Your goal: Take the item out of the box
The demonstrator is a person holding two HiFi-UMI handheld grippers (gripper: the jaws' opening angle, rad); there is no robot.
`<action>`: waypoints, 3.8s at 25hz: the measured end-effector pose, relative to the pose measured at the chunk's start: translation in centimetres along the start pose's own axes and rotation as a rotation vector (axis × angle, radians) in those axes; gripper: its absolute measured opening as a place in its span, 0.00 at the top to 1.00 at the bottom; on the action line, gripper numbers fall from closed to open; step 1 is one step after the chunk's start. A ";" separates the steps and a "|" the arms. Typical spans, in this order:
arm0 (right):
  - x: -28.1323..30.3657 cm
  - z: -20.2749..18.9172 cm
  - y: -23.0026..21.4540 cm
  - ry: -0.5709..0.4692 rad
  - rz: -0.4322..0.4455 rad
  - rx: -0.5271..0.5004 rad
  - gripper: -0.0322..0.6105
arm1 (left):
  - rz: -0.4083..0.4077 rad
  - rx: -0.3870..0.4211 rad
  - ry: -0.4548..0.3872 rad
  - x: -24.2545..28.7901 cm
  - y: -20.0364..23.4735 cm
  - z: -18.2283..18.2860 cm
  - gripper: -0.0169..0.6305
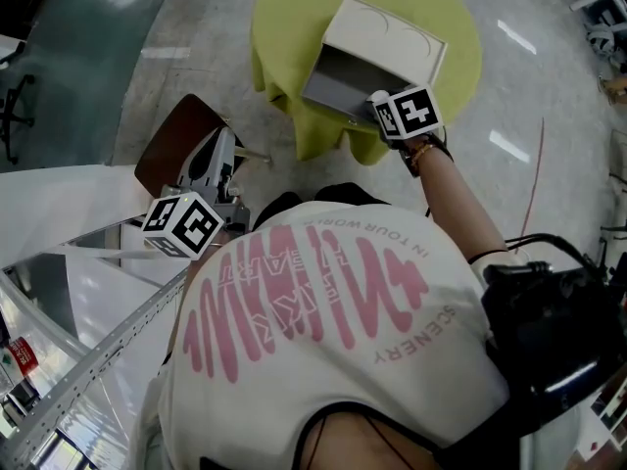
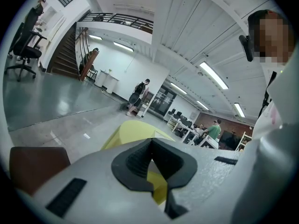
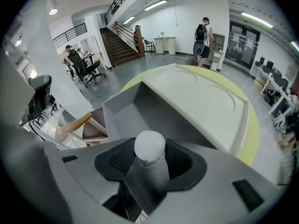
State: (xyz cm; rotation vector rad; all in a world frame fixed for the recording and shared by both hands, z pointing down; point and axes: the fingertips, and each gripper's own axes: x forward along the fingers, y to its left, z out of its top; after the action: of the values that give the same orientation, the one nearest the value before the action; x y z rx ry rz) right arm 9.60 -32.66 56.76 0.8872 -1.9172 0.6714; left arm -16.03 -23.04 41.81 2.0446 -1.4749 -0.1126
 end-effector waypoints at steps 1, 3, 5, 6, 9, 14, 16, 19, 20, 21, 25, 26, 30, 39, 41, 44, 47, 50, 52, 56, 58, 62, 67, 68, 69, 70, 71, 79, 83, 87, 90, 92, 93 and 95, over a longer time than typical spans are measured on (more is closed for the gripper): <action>0.0 0.0 0.0 0.000 0.001 0.002 0.65 | 0.001 0.001 -0.001 -0.1 0.0 0.1 0.96; 0.0 0.0 0.0 0.003 0.001 0.006 0.65 | 0.003 0.003 -0.004 -0.2 0.1 0.2 0.96; 0.0 0.0 0.0 0.006 0.004 0.012 0.65 | 0.007 0.003 -0.004 -0.3 0.3 0.3 0.96; 0.0 -0.1 0.1 0.007 0.006 0.015 0.66 | 0.009 0.002 -0.004 -0.3 0.4 0.3 0.96; -0.1 0.0 0.1 0.004 0.008 0.016 0.66 | 0.013 -0.001 -0.004 -0.4 0.6 0.3 0.96; -0.2 0.1 0.4 0.002 0.006 0.012 0.66 | 0.012 -0.003 -0.002 -0.4 0.7 0.1 0.96; -0.2 0.0 0.4 0.002 0.007 0.017 0.66 | 0.010 -0.005 -0.001 -0.3 0.8 0.0 0.96; -0.2 0.0 0.5 0.004 0.009 0.022 0.67 | 0.008 -0.007 0.000 -0.2 0.8 0.0 0.96; -0.2 0.0 0.6 0.004 0.009 0.022 0.67 | 0.006 -0.007 0.000 -0.1 0.9 0.0 0.96; -0.2 0.0 0.6 0.004 0.009 0.022 0.67 | 0.005 -0.008 -0.001 0.0 0.9 0.0 0.96; -0.2 0.1 0.6 0.003 0.012 0.027 0.67 | 0.002 -0.007 -0.001 0.3 0.8 0.1 0.96; -0.2 0.1 0.5 0.002 0.013 0.027 0.67 | 0.000 -0.007 -0.001 0.4 0.8 0.1 0.96; -0.3 0.1 0.5 -0.001 0.013 0.025 0.68 | -0.004 -0.006 0.003 0.7 0.8 0.0 0.96; -0.3 0.2 0.3 -0.008 0.012 0.019 0.69 | -0.006 0.004 -0.002 0.8 0.6 0.1 0.96; -0.3 0.2 0.3 -0.009 0.012 0.019 0.69 | -0.005 0.005 -0.006 0.7 0.6 0.2 0.96; -0.3 0.2 0.2 -0.011 0.011 0.021 0.69 | -0.002 0.007 -0.008 0.5 0.6 0.2 0.96; -0.3 0.3 0.0 -0.015 0.007 0.026 0.69 | 0.002 0.008 -0.007 0.4 0.5 0.1 0.96; -0.4 0.2 -0.2 -0.023 0.000 0.038 0.69 | 0.005 0.005 -0.012 0.2 0.6 0.2 0.96; -0.5 0.3 -0.3 -0.030 -0.004 0.050 0.69 | 0.004 0.004 -0.015 0.1 0.6 0.2 0.96; -0.7 0.4 -0.3 -0.033 -0.007 0.056 0.70 | 0.002 0.004 -0.021 0.0 0.6 0.4 0.96; -0.8 0.5 -0.4 -0.037 -0.009 0.058 0.70 | 0.002 0.003 -0.022 0.2 0.6 0.4 0.96; -1.1 0.7 -0.5 -0.049 -0.010 0.069 0.70 | -0.003 0.001 -0.021 0.2 0.5 0.4 0.96; -1.3 0.7 -0.6 -0.055 -0.013 0.070 0.70 | -0.006 0.003 -0.024 0.3 0.5 0.3 0.96; -1.3 0.7 -0.6 -0.055 -0.013 0.068 0.70 | -0.007 0.003 -0.025 0.3 0.5 0.3 0.96; -1.3 0.7 -0.5 -0.055 -0.012 0.064 0.70 | -0.007 0.003 -0.025 0.3 0.5 0.3 0.96; -1.3 0.6 -0.5 -0.056 -0.010 0.063 0.71 | -0.008 0.002 -0.025 0.4 0.5 0.2 0.96; -1.3 0.6 -0.5 -0.059 -0.008 0.064 0.71 | -0.009 0.002 -0.025 0.4 0.4 0.2 0.96; -1.9 0.8 -0.6 -0.107 0.005 0.125 0.71 | -0.017 0.011 -0.022 0.6 0.1 0.3 0.96; -2.2 0.5 -0.7 -0.121 0.003 0.142 0.71 | -0.027 0.015 -0.021 0.6 -0.2 0.3 0.96; -2.6 0.7 -0.7 -0.154 0.007 0.160 0.71 | -0.034 0.015 -0.018 0.6 -0.3 0.1 0.96; -3.1 0.9 -0.7 -0.186 0.013 0.179 0.71 | -0.041 0.017 -0.019 0.5 -0.7 0.2 0.96; -3.5 1.0 -0.7 -0.207 0.015 0.190 0.71 | -0.045 0.019 -0.020 0.4 -0.8 0.2 0.96; -3.7 1.0 -0.6 -0.219 0.016 0.194 0.71 | -0.046 0.020 -0.020 0.4 -0.9 0.2 0.96; -4.0 1.2 -0.6 -0.245 0.022 0.204 0.71 | -0.049 0.019 -0.018 0.4 -0.9 0.1 0.96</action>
State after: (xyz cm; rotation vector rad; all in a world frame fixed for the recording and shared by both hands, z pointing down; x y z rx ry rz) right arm 10.86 -32.64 52.76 1.1208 -2.1036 0.8136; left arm -15.18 -23.24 41.35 2.1007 -1.4427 -0.1370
